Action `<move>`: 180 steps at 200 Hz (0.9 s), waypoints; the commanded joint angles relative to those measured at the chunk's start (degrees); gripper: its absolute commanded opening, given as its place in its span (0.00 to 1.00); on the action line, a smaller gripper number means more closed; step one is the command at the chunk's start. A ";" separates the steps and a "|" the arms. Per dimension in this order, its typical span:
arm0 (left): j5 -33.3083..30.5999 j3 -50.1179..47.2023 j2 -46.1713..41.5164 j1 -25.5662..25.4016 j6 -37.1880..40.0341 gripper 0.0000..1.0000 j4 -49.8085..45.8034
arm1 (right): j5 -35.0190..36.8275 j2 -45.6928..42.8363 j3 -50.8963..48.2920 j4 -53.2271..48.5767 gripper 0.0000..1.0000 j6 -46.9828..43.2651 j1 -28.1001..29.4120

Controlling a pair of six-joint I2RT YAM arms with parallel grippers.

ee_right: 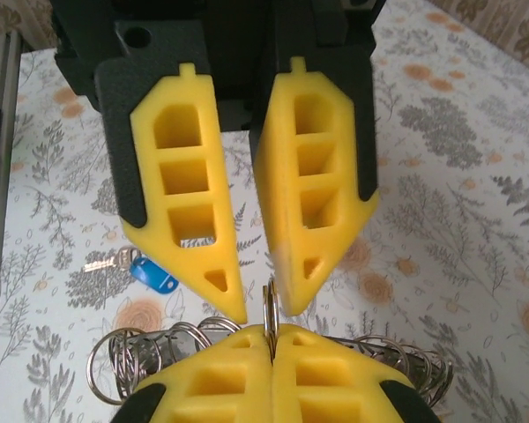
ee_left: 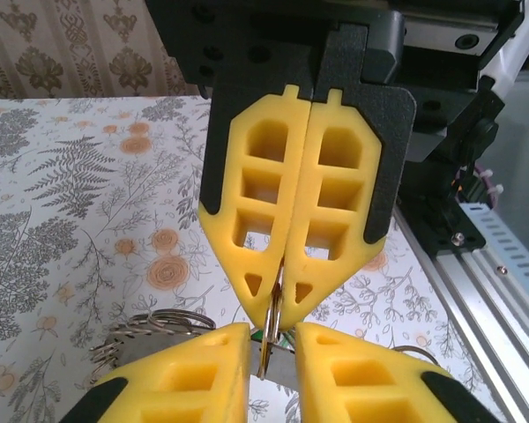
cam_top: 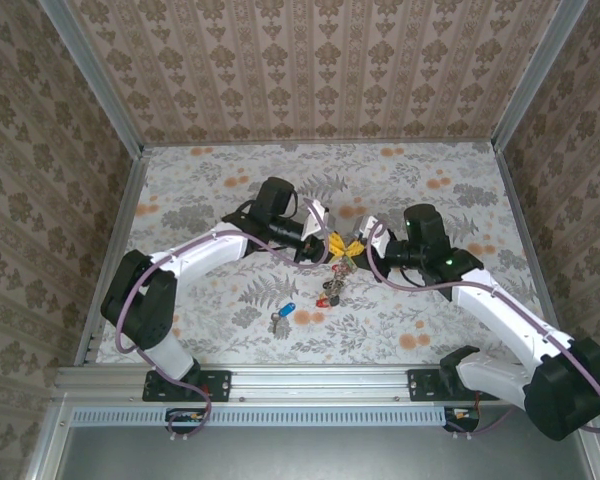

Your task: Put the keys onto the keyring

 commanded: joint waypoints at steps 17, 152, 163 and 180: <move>-2.55 3.70 -1.89 -0.60 6.35 0.22 -8.38 | 1.76 0.84 6.31 -6.53 0.00 -4.56 1.49; -2.01 6.41 -0.74 -1.66 5.55 0.07 -9.22 | 6.10 1.99 11.08 -13.05 0.01 -7.34 4.93; -2.03 6.36 -0.66 -1.71 5.48 0.00 -9.01 | 6.02 1.88 11.00 -12.76 0.02 -7.15 4.98; -1.83 5.97 -0.88 -1.64 4.94 0.00 -8.32 | 6.05 1.65 10.34 -11.78 0.05 -6.83 4.97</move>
